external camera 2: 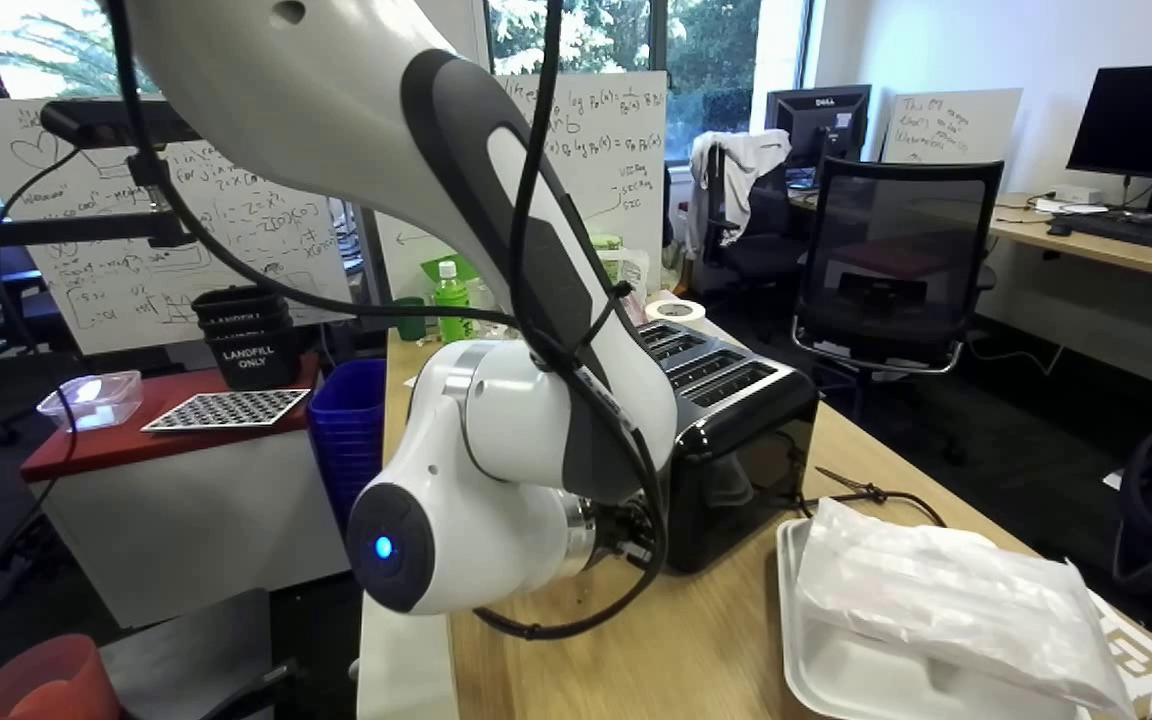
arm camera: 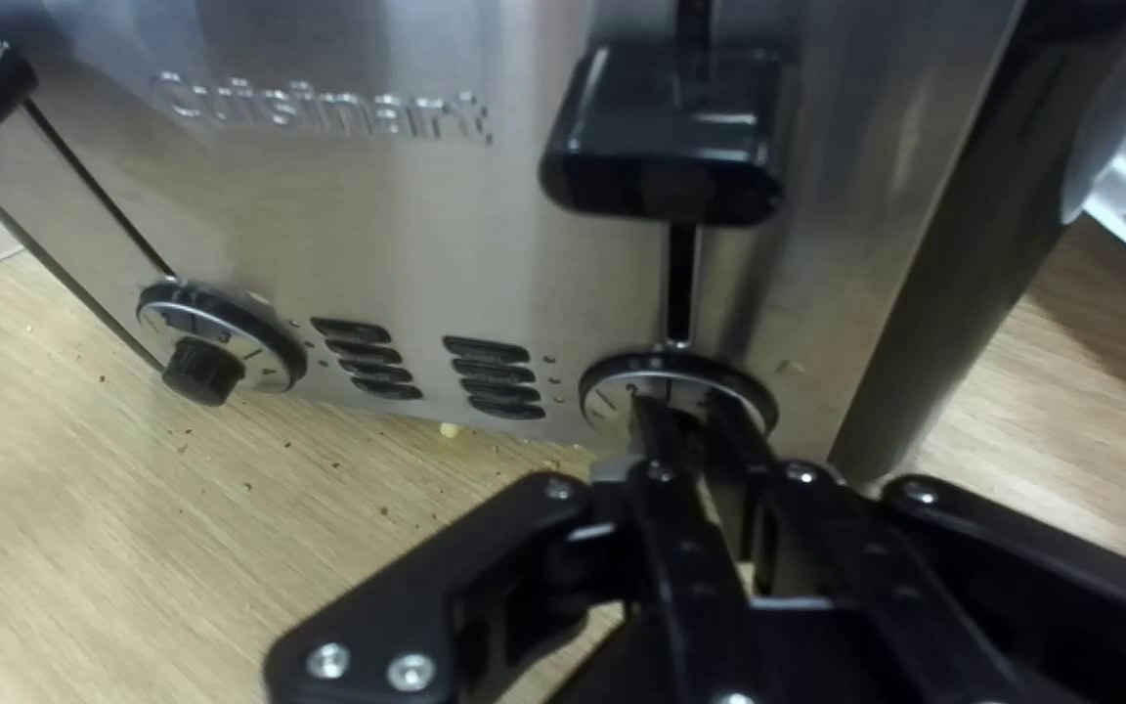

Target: Turn the toaster knob

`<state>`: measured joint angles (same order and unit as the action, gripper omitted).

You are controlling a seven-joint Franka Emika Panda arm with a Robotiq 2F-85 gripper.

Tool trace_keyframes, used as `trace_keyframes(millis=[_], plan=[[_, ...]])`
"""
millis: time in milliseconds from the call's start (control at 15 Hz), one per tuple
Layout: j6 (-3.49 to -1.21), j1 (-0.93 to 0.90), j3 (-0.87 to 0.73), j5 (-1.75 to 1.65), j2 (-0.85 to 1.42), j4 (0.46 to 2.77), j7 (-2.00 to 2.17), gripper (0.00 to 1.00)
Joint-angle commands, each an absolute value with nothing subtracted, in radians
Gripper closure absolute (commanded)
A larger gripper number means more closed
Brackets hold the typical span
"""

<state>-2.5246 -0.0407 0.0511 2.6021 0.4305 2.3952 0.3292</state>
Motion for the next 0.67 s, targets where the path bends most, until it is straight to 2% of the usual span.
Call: trace_keyframes(millis=[0,467,600], plan=[[-2.544,-0.054,0.051,2.602,0.445,2.365,0.307,0.53],[-2.551,-0.071,0.052,2.602,0.452,2.354,0.305,0.05],[-2.554,-0.07,0.051,2.602,0.457,2.347,0.306,0.0]])
